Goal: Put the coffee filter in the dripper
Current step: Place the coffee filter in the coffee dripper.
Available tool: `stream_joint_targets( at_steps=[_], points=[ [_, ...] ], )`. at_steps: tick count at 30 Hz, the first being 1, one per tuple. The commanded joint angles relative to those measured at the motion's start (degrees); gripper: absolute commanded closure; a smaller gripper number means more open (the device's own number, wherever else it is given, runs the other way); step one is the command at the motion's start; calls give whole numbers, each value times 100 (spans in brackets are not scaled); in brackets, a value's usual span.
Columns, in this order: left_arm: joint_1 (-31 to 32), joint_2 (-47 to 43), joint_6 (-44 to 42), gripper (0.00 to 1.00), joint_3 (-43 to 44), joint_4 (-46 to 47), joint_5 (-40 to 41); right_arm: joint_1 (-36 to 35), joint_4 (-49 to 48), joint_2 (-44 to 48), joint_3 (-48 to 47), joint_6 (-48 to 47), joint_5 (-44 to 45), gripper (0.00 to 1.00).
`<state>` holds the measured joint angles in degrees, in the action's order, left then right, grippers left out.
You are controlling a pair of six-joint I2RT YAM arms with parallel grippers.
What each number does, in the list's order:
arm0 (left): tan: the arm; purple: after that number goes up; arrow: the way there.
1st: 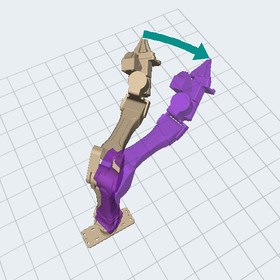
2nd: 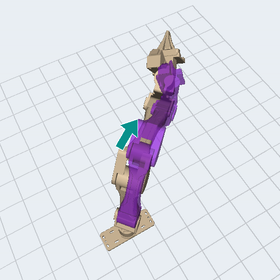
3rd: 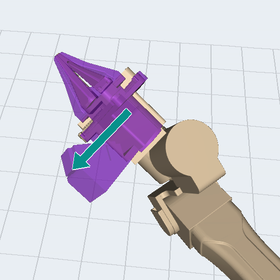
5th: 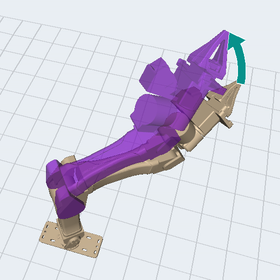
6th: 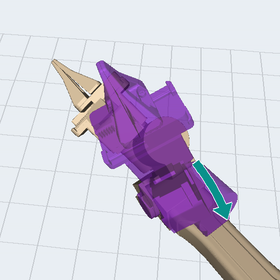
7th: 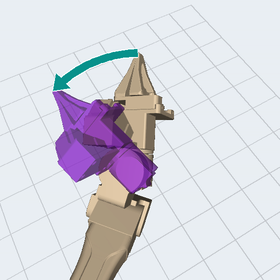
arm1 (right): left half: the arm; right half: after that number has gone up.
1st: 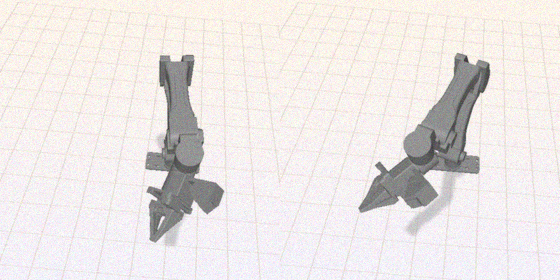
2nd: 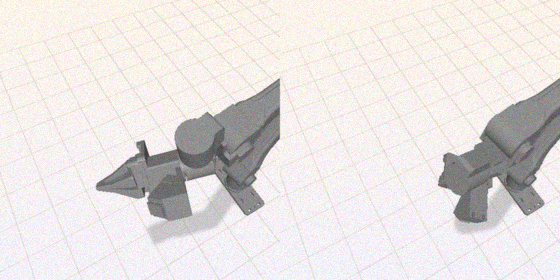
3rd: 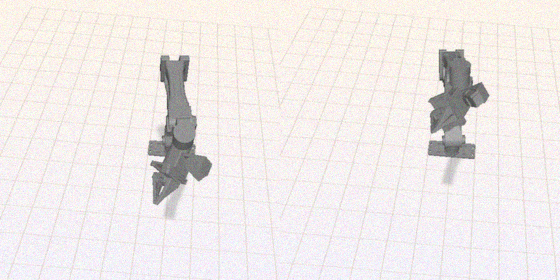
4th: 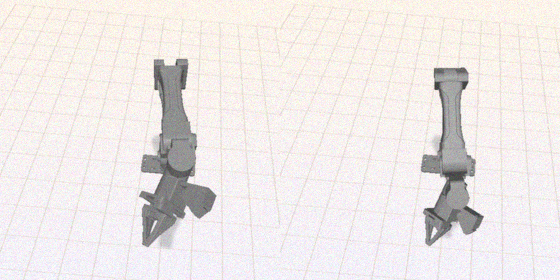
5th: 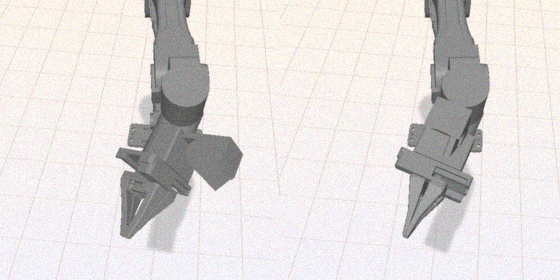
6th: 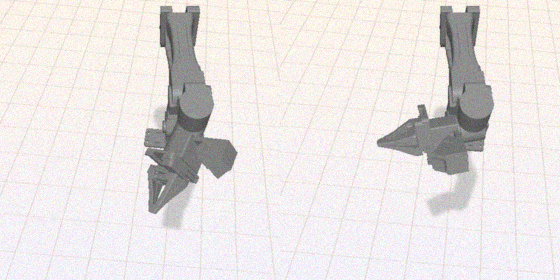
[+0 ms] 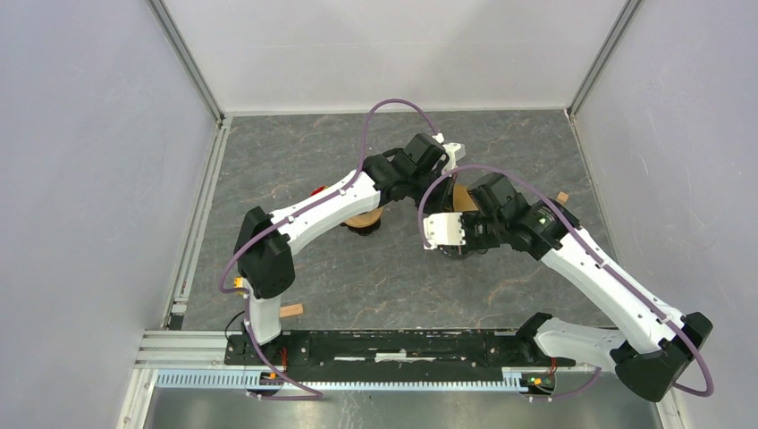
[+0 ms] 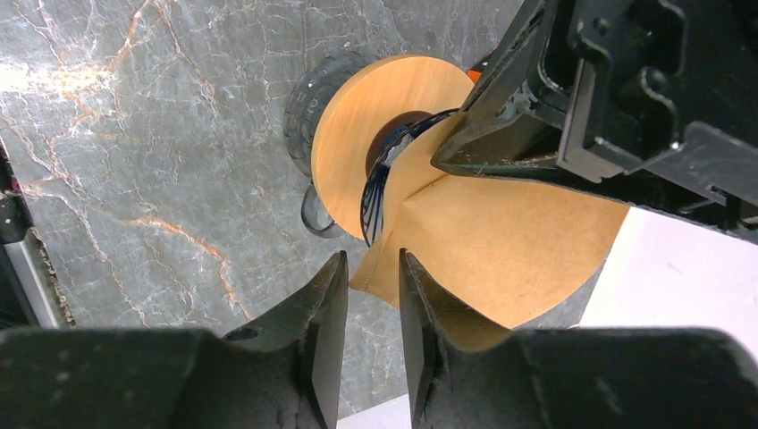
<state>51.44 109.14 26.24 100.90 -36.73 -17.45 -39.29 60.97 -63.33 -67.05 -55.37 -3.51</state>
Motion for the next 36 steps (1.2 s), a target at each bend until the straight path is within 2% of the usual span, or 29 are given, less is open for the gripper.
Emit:
stream_joint_targets(
  at_steps=[1, 7, 24, 36],
  points=[
    [-50, -140, -24, 98, 232, 99, -270, -18, 9, 153, 37, -154, 178, 65],
    [-64, -126, 33, 98, 303, 101, -399, -18, -69, 133, 57, -182, 244, 62],
    [-160, -60, 145, 98, 377, 114, -602, -13, -16, 219, 119, -579, 316, 42],
    [-161, -104, 201, 98, 298, 156, -672, -11, -346, 244, 355, -633, 268, 39]
  ],
)
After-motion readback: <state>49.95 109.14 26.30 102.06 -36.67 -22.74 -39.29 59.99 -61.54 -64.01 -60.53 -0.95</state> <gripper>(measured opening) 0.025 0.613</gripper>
